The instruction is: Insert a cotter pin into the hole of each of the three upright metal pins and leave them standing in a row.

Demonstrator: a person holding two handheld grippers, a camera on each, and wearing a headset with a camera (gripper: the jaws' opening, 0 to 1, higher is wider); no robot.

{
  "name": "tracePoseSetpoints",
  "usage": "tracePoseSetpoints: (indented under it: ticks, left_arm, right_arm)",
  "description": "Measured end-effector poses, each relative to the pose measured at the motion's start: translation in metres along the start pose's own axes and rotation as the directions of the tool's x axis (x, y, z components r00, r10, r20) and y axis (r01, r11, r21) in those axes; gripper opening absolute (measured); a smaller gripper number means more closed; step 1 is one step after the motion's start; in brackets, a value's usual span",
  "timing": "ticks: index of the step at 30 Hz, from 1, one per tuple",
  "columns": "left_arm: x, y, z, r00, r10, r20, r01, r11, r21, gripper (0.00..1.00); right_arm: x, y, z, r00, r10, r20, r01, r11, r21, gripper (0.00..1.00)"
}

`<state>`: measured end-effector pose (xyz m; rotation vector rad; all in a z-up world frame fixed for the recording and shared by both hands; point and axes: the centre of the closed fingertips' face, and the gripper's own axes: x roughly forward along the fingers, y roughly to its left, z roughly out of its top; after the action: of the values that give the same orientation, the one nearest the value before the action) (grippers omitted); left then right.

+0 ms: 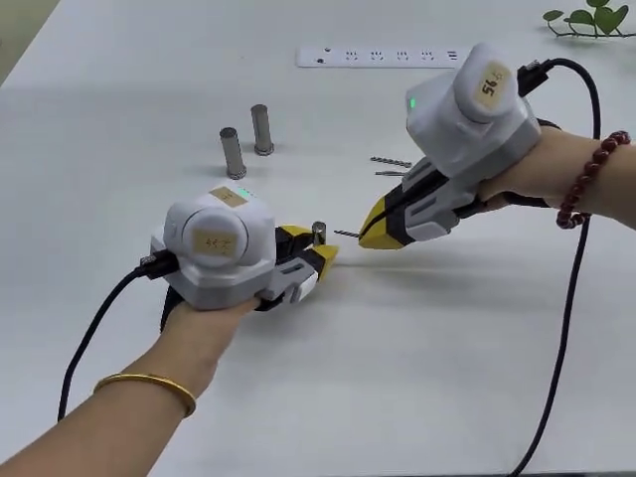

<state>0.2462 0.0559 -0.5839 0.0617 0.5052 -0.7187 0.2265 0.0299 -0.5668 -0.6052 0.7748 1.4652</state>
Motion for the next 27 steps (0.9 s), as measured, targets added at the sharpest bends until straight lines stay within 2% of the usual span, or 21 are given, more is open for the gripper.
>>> tracePoseSetpoints:
  ticks: [4, 15, 21, 27]
  left_arm:
    - [0.0005, 0.0008, 0.0009, 1.0, 0.005, 0.007, -0.005, 1.0, 0.0, 0.08]
    - [0.0025, 0.0015, -0.0006, 0.9999, 0.002, 0.01, -0.002, 1.0, -0.021, 0.08]
    - [0.003, 0.0013, -0.0008, 0.9999, -0.011, 0.011, 0.01, 1.0, 0.003, 0.07]
    - [0.0027, 0.0007, -0.0006, 0.9989, -0.045, 0.008, 0.045, 0.999, 0.027, 0.07]
  right_arm:
    - [0.0012, -0.0015, 0.0014, 1.0, -0.006, 0.003, 0.006, 1.0, -0.007, 0.0]
    - [0.0053, -0.0062, 0.0056, 0.9999, 0.0, 0.013, 0.0, 1.0, -0.018, 0.0]
    - [0.0066, -0.0038, 0.0069, 0.9999, 0.006, 0.013, -0.006, 1.0, -0.031, 0.0]
    - [0.0073, -0.0036, 0.0072, 1.0, 0.008, 0.001, -0.008, 0.998, -0.058, 0.0]
